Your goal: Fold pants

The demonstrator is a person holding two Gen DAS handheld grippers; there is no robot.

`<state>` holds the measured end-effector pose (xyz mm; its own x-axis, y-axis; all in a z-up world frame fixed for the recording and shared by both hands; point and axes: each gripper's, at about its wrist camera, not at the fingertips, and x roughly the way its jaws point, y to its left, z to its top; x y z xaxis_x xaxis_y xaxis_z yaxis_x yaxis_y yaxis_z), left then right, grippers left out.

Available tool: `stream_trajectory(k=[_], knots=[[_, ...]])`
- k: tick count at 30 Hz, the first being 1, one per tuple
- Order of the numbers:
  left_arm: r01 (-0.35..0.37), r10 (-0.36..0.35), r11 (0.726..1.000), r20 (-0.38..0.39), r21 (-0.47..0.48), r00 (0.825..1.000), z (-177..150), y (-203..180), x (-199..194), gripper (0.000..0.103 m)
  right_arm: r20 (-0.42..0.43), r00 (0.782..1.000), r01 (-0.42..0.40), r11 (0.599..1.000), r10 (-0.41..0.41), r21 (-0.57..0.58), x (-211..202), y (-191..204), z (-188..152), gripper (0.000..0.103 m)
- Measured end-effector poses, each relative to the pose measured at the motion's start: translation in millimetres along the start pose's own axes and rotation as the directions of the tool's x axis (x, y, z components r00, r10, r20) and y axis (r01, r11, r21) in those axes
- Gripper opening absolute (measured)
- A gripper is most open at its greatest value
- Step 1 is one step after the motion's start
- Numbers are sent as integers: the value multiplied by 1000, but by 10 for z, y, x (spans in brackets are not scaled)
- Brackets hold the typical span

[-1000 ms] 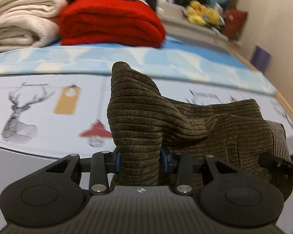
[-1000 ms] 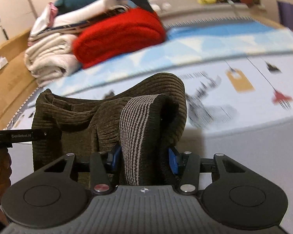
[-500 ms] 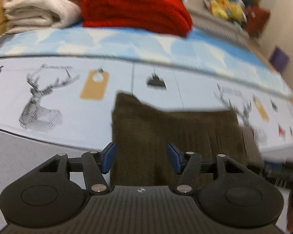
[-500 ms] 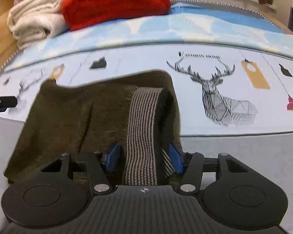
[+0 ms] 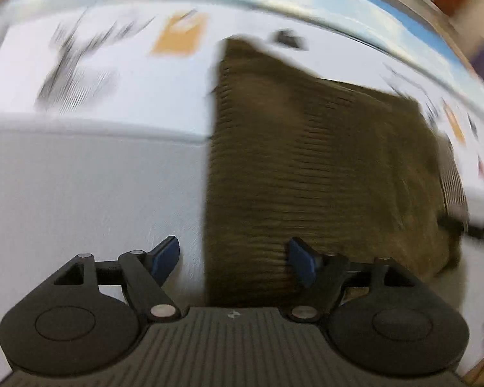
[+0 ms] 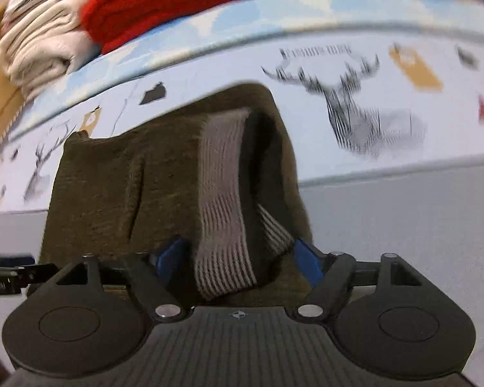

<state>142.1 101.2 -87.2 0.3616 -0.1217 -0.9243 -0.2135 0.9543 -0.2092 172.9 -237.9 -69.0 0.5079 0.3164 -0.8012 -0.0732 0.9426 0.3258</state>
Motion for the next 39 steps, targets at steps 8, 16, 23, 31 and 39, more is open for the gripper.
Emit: stream_trajectory(k=[8,16,23,31,39], knots=[[174,-182,975,-47,-138,982,-44,234,93,47,-12,999,-42,997,43,59,-7,-66,-48,67],[65,-66,997,37,35,997,19,111,-62,48,-41,999,-30,997,33,70,-128,-4,-193,59],[-18,-8,974,112,225,994,-112,-176,-262,46,91,994,57,997,-52,-51,-351,190,-220,60],[-193,42,915,394,354,918,-506,-441,-964,88,317,945,137,979,-82,-154,-1187,386,-360,71],[-187,-2,939,549,288,836,-1217,-591,-1702,103,585,811,206,948,-27,-241,-2025,679,-1090,76]])
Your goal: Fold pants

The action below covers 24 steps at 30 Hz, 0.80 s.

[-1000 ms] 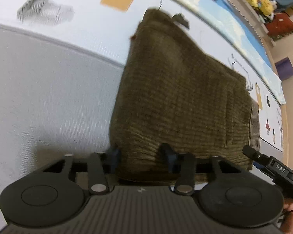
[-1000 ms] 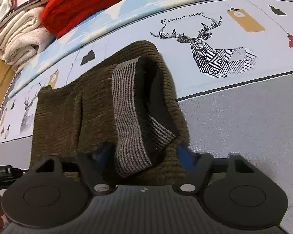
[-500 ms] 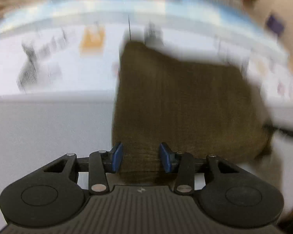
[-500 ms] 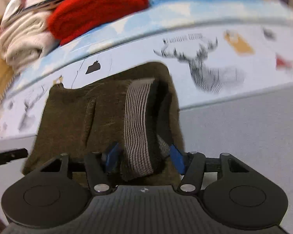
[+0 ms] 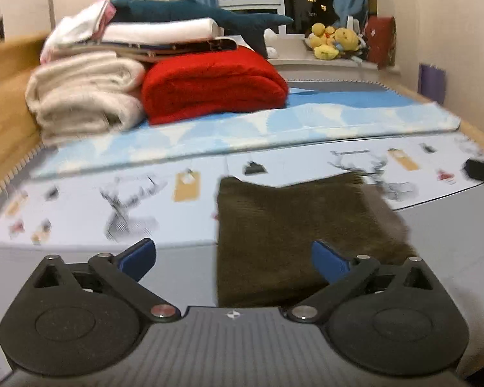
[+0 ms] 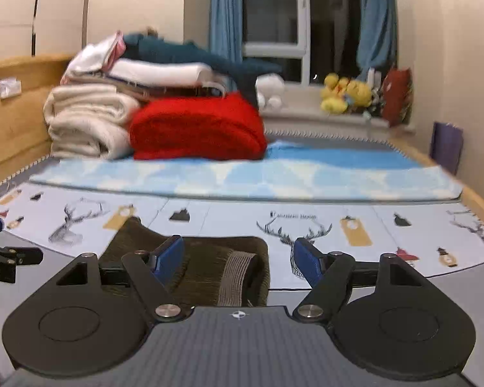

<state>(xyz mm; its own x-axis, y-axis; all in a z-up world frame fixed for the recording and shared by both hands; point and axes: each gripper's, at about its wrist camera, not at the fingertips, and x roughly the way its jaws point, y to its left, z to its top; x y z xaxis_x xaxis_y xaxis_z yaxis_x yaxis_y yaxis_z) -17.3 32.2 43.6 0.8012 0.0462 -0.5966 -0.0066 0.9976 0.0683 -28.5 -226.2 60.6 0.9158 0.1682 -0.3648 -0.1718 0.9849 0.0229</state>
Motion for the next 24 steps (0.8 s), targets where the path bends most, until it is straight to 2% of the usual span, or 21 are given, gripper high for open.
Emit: stream_trajectory(k=[1,5,7,10,13,15,19,24], knots=[[19,-19,1000,-10,-21,1000,-67,-36,-51,103,5,1000,2,1000,-2,9,-66,34,-38,76],[-4,2,999,-50,-38,999,-322,-217,-178,103,43,999,28,1000,-29,10,-239,196,-161,80],[-2,0,999,-44,-50,999,-397,-266,-248,103,4,1000,16,1000,-16,-6,-239,236,-214,87],[-7,5,999,-46,-43,999,-409,-327,-214,103,-9,1000,-12,1000,12,16,-244,269,-240,90],[17,-20,998,-42,-65,999,-387,-314,-197,103,-72,997,-40,999,41,23,-161,312,-270,90],[12,-14,999,-35,-47,999,-399,-327,-152,103,-118,992,-50,998,53,29,-113,355,-294,90],[-24,23,1000,-71,-16,997,-452,-389,-27,102,-136,990,-41,999,45,29,-75,390,-311,90],[1,-5,999,-75,-46,997,-417,-381,67,102,-195,980,-36,997,48,65,48,352,-314,90]])
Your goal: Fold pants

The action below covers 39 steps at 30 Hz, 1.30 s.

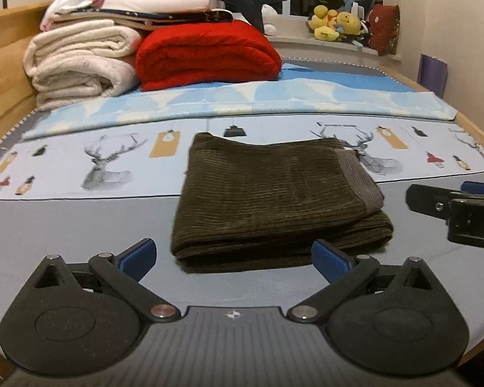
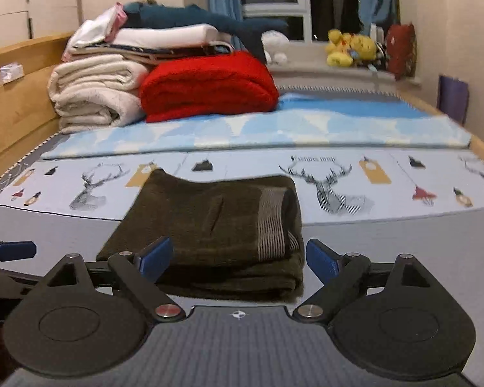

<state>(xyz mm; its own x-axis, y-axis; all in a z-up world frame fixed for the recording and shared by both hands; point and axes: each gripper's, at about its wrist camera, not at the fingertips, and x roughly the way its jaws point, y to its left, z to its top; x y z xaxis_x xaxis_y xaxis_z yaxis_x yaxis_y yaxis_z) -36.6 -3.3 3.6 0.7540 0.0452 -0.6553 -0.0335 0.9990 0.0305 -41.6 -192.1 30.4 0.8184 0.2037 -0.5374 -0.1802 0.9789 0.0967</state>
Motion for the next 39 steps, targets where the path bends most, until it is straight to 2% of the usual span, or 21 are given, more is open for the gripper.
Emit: stream_trajectory(k=[20,39], knots=[[-23,21,999,-56,-29,998,60,11,160,102,-19,1000,10,1000,-10,-28,140,14,-24,90],[-24,23,999,-53,-27,998,52,28,169,102,-26,1000,13,999,-14,-53,172,49,-44,90]])
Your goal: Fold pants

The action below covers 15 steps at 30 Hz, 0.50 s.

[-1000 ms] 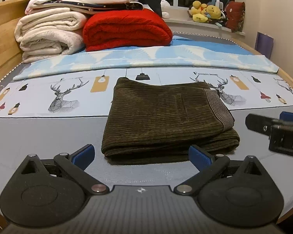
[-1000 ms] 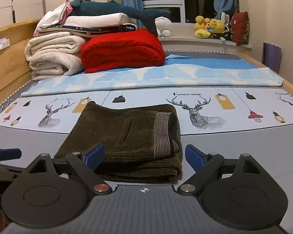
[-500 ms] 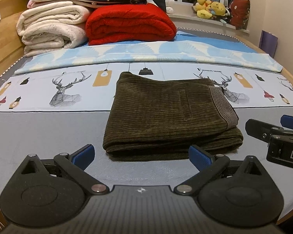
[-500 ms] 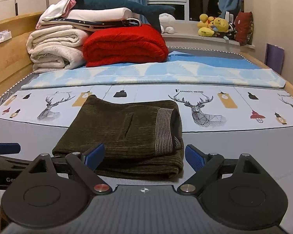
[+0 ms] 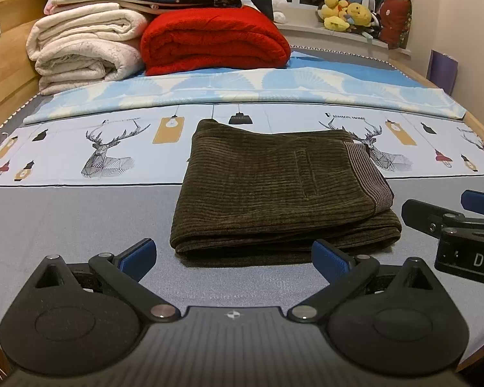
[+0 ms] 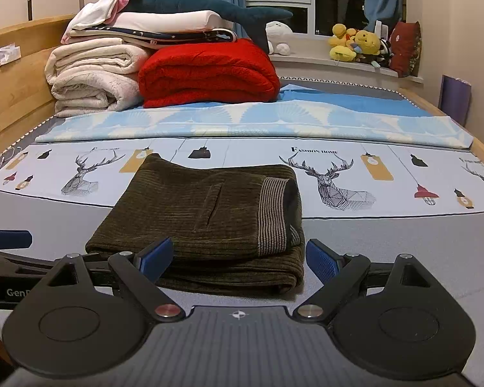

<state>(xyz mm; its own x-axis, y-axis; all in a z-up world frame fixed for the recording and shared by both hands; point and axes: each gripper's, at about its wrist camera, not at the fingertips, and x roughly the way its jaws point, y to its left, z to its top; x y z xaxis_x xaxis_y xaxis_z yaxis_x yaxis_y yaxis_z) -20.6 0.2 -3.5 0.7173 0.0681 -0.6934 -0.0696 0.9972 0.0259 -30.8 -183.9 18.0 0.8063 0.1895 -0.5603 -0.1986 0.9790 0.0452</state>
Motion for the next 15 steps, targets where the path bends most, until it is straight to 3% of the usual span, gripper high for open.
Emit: stream_trajectory(k=[15], knots=[[4,-4,1000,2,-1,1000,5,-20,-6,102,-2,1000,-2,1000,2,-8,11,20,1,90]])
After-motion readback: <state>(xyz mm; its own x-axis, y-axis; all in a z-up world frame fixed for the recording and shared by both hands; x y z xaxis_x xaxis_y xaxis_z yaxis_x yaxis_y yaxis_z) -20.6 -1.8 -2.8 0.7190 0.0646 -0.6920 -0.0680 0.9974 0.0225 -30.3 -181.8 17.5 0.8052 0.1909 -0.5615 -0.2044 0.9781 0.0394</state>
